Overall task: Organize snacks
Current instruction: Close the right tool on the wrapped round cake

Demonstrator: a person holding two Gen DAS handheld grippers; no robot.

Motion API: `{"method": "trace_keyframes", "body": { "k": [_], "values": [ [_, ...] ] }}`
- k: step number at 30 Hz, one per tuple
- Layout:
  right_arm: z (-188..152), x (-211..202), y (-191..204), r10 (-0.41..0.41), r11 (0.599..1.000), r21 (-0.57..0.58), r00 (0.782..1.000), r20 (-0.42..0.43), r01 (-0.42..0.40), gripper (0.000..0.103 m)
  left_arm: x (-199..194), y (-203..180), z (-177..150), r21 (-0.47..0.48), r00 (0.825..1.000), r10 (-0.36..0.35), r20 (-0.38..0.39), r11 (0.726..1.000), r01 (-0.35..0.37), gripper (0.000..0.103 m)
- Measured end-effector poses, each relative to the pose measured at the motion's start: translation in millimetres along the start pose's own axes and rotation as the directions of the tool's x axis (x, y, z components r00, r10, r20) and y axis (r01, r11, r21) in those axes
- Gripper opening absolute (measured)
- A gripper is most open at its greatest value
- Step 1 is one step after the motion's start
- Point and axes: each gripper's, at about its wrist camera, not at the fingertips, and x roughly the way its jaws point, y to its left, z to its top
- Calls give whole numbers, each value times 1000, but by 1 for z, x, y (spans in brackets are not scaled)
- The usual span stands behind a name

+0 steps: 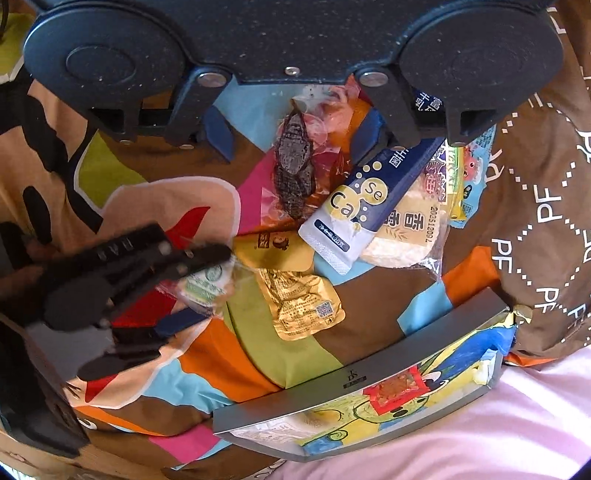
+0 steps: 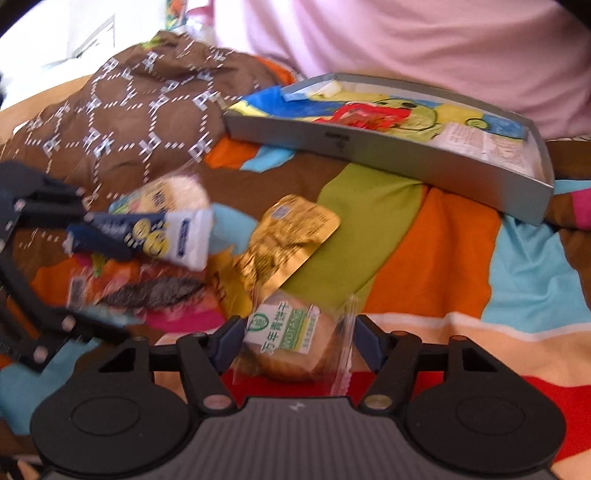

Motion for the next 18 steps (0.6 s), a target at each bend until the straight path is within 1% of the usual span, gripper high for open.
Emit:
{"method": "trace_keyframes", "body": {
  "k": [4,6,8,13,18],
  "values": [
    [-5,-6,10,20,1000,-19,999,-38,-21,68,-1,9,2,-47,1000,-22,-2,999,22,67],
    [-6,-9,15,26,999,-24,998,-59,-27,67,-1,10,0,-49,1000,-21,1,999,21,67],
    [-8,-14,21,27,999,-25,997,-74,-29,67,0,6,-1,-26,1000,-4,-2,1000,4,67],
    [-9,-24,27,4,999,-31,997,-80,-6,69,6,-9,0,84,999,44,-24,996,-42,67],
    [-7,-21,24,-4,1000,-12,997,-77,3,69,17,-10,8,106,994,98,-48,990,-92,65]
  ]
}}
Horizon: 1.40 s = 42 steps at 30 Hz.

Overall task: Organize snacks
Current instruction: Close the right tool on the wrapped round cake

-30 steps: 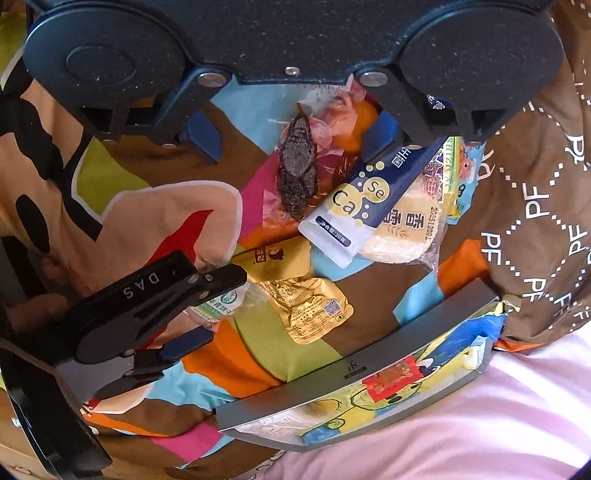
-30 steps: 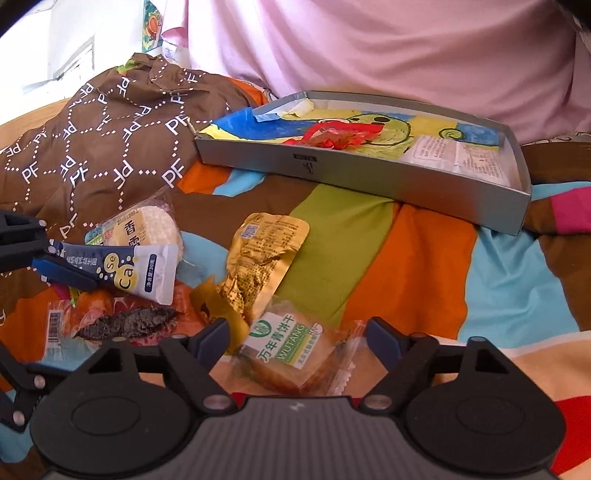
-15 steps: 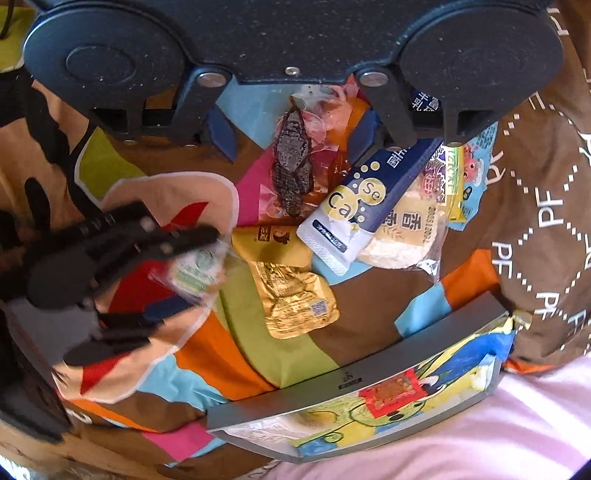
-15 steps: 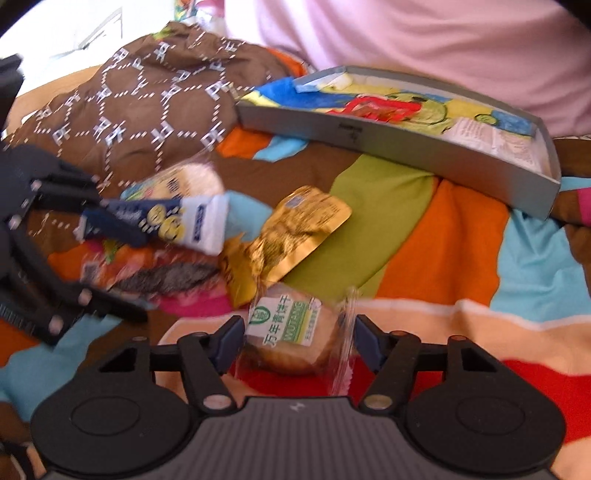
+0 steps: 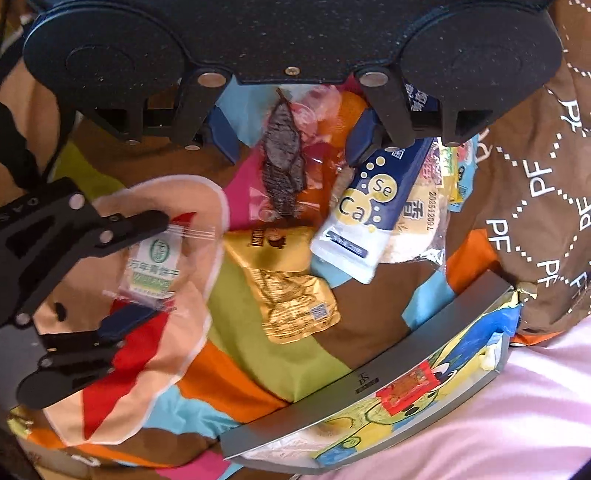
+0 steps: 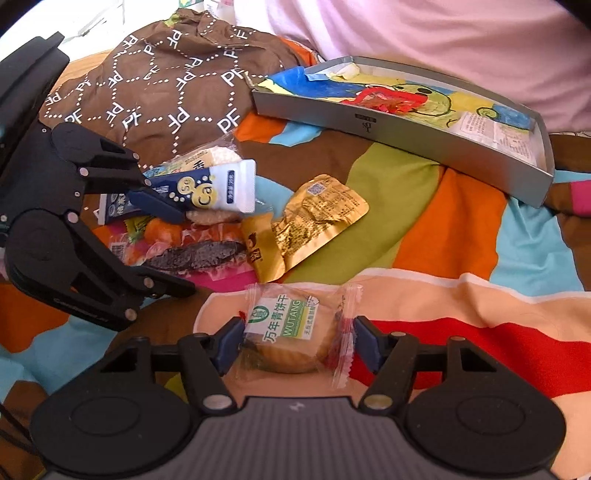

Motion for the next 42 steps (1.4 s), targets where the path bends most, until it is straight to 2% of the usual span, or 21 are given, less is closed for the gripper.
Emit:
{"method": "trace_keyframes", "body": {
  "k": [5,9,13,17,24,28,30,32,34,35,37,40,42],
  "values": [
    [0,3,-2,-3,1000,9,1000,5,3,69,6,-1,4,-6,1000,28,-15,1000,-28,63],
    [1,3,-2,-8,1000,8,1000,11,8,70,1,-11,0,22,999,39,0,999,-39,53],
    [1,3,-1,-13,1000,9,1000,11,13,70,-3,-20,-4,87,999,46,10,995,-47,52],
    [1,4,1,-6,1000,12,1000,9,6,69,-2,-14,-2,73,1000,29,-5,997,-28,52],
    [2,2,5,19,1000,5,1000,-3,-19,67,-4,2,-1,-74,999,-47,-13,996,46,49],
    [4,-4,0,-11,1000,2,1000,-21,11,68,-12,1,-6,-152,995,-99,-17,984,95,49],
    [3,-6,-4,-16,1000,18,999,-32,17,68,-13,6,-10,-248,988,-153,-36,959,139,49],
    [3,-7,-5,-12,1000,24,999,-38,13,68,-13,14,-18,-349,980,-195,-36,921,171,49],
    [2,-5,-3,-2,1000,17,999,-40,3,70,-12,20,-24,-407,976,-218,-25,894,190,50],
    [2,-4,-1,-2,1000,10,999,-40,2,71,-12,21,-26,-422,974,-225,-19,885,196,53],
    [1,-3,1,-7,1000,-1,999,-39,7,72,-10,21,-27,-419,973,-231,-15,885,204,57],
    [1,-2,0,0,1000,18,999,-34,1,74,-8,20,-28,-400,971,-239,-11,891,214,63],
    [1,-1,0,2,1000,26,1000,-31,-1,76,-7,17,-26,-367,973,-232,-14,906,211,66]
  ]
}}
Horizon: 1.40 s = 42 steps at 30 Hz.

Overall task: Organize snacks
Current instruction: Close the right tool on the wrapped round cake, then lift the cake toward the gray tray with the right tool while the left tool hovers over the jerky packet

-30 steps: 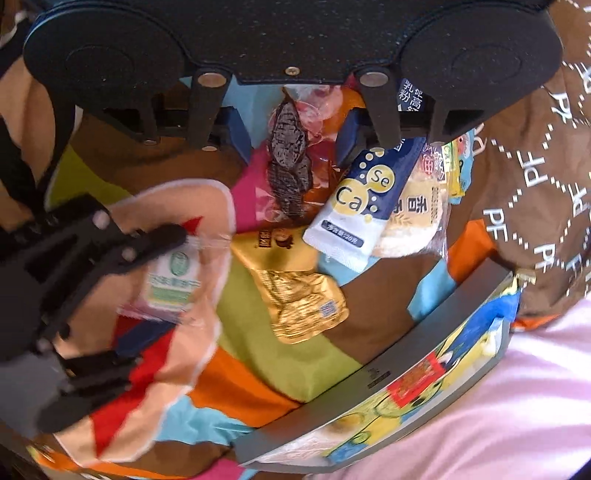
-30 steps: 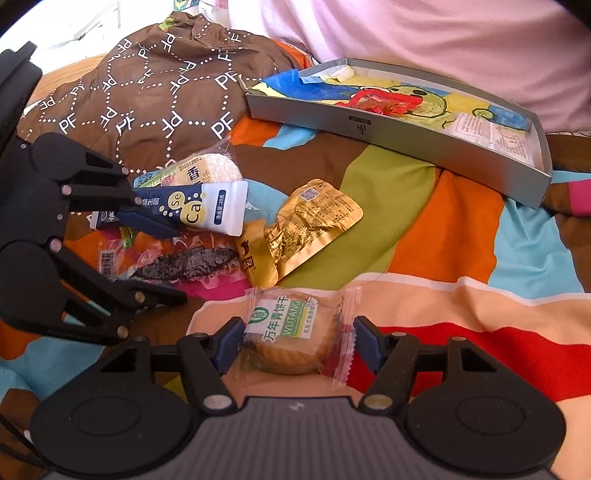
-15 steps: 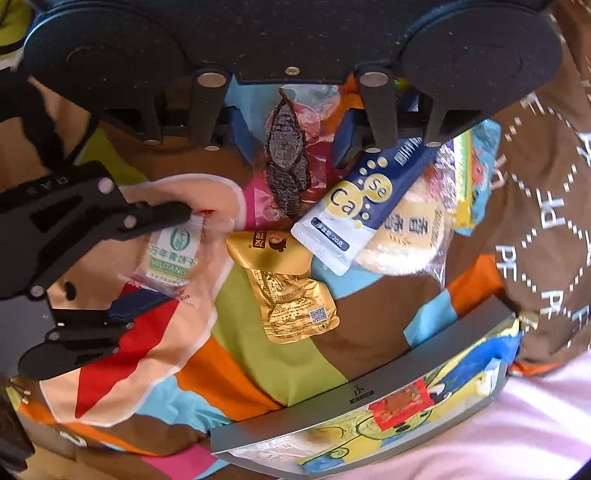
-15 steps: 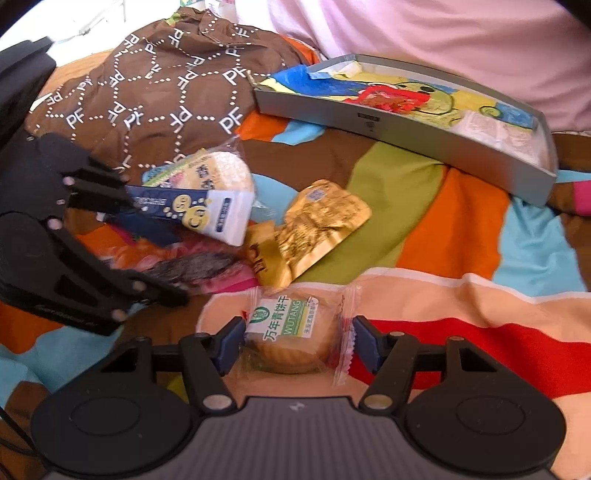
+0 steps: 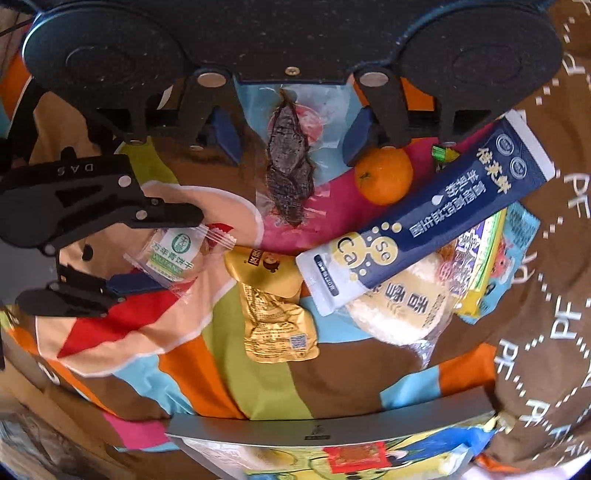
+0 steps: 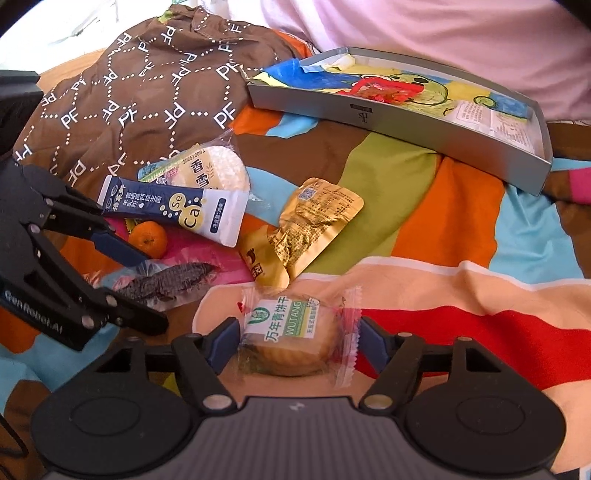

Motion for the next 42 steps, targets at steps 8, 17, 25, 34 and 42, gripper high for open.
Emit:
{"method": "trace_keyframes", "body": {
  "k": [8,17,25,34,42],
  "values": [
    [-3,5,6,-20,1000,-1,1000,-4,20,75,3,-14,-5,141,998,57,32,988,-61,61],
    [-2,3,12,-28,1000,-7,999,32,28,59,-4,-19,-13,115,994,63,86,991,-73,50],
    [-3,2,19,-29,999,-38,999,43,30,56,-14,0,-25,-101,995,-17,99,995,27,49],
    [-6,-7,38,-58,996,-65,994,96,65,56,-30,8,-42,-274,987,-47,152,958,88,49],
    [-6,-17,56,-101,984,-131,983,157,122,56,-41,14,-56,-376,981,-76,178,916,139,49]
  ]
}}
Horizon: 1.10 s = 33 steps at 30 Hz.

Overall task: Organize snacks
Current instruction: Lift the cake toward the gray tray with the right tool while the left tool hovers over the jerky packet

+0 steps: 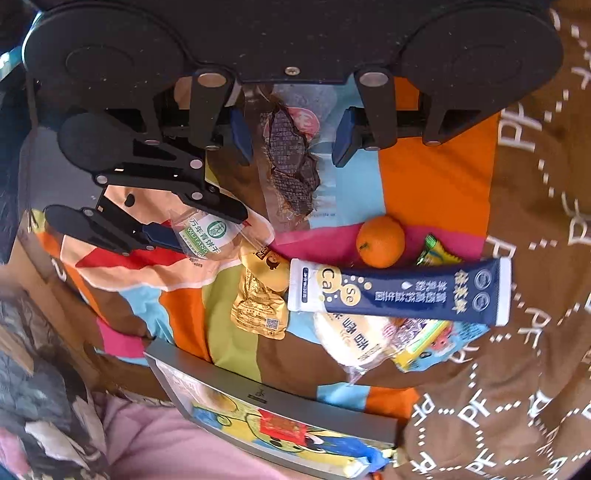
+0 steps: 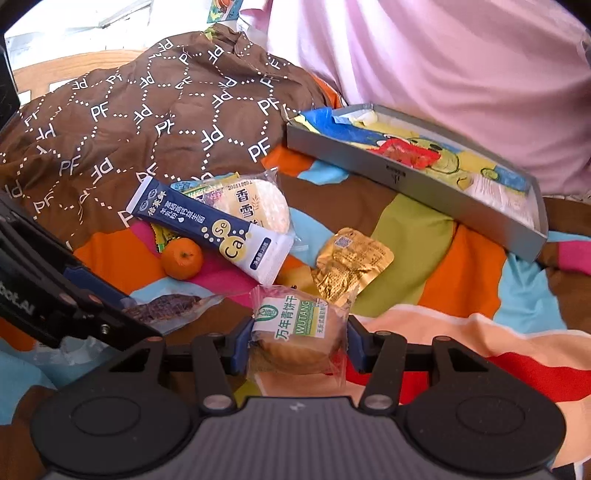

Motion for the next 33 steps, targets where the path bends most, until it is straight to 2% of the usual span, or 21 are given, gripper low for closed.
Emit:
{"method": "trace_keyframes", "body": {
  "k": [12,22,33],
  "values": [
    [2,-5,0,-43,999,-6,999,31,43,56,-13,10,-10,-68,999,-37,18,997,39,49],
    [3,-7,-3,-72,997,2,996,59,72,56,-21,6,-12,-19,997,-43,62,999,44,49],
    [6,-12,-6,-99,995,17,990,100,98,56,-29,7,-7,-26,991,-51,123,998,55,49]
  ]
}}
